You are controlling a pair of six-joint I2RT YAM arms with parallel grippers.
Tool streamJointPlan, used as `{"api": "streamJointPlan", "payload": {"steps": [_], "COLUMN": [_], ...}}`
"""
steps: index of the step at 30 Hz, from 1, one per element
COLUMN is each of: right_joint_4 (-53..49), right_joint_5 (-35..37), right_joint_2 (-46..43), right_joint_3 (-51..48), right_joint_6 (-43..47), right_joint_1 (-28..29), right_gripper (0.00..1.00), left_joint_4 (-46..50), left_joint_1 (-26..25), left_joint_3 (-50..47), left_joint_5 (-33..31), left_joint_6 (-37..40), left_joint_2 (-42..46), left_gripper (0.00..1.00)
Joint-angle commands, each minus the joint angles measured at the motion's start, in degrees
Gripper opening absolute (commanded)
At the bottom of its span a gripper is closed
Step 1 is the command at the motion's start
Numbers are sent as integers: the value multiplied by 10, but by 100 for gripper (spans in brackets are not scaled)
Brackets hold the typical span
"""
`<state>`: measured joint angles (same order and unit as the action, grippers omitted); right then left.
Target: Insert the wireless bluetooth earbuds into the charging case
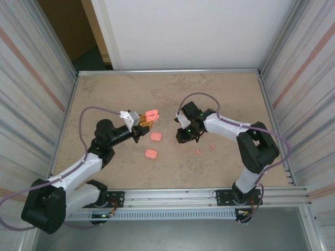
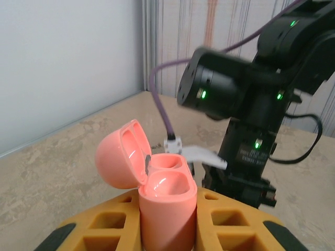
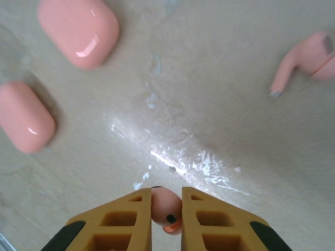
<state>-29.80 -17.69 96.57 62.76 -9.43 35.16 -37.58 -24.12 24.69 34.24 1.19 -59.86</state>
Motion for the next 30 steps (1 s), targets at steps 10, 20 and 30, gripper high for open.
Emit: {"api": "streamJointPlan", "payload": {"steps": [10, 20, 30], "right_joint_4": [68, 129, 173], "right_joint_5": [39, 43, 73], "right_joint_2": [-145, -206, -218], "right_joint_3": [9, 49, 81], "right_joint_6": [11, 29, 60], "right_joint_1": [-21, -17, 27], "right_gripper": [15, 15, 16], "left_joint_4": [-79, -114, -141], "left_joint_1": [2, 1, -1], "left_joint_3": [52, 99, 97], "left_joint_5": [5, 25, 28], "left_joint_6": [-34, -41, -59], "left_joint_2": [-81, -143, -162], "left_gripper": [0, 0, 0]}}
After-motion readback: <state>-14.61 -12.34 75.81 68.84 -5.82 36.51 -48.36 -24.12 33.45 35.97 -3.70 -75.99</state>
